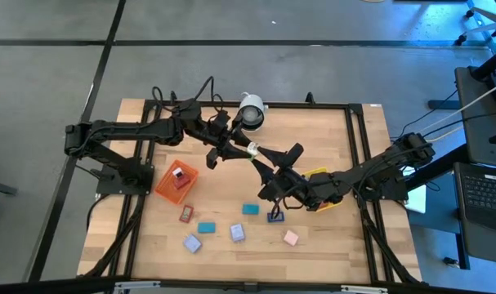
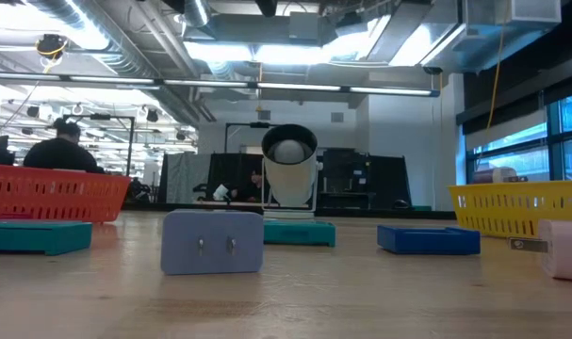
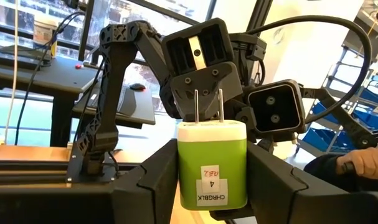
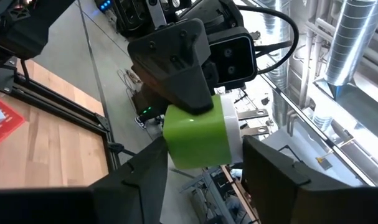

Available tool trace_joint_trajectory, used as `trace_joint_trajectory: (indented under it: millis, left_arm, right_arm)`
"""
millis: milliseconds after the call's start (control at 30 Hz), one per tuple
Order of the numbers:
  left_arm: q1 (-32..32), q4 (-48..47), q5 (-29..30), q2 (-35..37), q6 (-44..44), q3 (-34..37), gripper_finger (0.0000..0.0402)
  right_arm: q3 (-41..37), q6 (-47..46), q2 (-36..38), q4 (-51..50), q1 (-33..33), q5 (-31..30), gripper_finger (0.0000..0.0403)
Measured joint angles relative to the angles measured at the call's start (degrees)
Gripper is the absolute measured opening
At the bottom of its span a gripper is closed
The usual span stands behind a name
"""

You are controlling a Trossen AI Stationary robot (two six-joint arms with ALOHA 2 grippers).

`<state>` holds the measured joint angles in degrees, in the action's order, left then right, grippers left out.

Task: Pick & Place Office items
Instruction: Put the green charger adapter into the yellow basket

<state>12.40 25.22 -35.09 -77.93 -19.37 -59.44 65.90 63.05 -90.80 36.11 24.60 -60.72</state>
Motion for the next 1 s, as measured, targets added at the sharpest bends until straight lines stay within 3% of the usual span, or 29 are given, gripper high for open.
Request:
trace_joint_trajectory:
  millis: [367,667,833,933,1000]
  left_arm:
    - [0.0,0.3,0.2,0.0,-1.1,-0.1,0.016]
    - [-0.1,-0.2,0.0,0.1,-1.9,-0.1,0.0194]
    - [-0.1,-0.2,0.0,0.1,-2.1,0.0,0.0201]
    - [-0.3,-0.2,0.3,0.1,-2.3,0.0,0.0183]
    - [-0.8,-0.5,0.2,0.1,-1.1,0.0,0.0148]
  right_arm:
    - [0.9,0.8,-0.1,-0.3,0.0,-1.1,0.0178]
    - [1.1,-0.2,0.1,0.4,0.1,-3.3,0.0164]
    - [1.1,-0.3,0.2,0.0,0.1,-3.5,0.0126]
    - [1.1,-1.7,0.2,-0.7,0.2,-3.0,0.01]
    - [1.1,-2.6,0.2,-1.3,0.1,-3.1,0.0091]
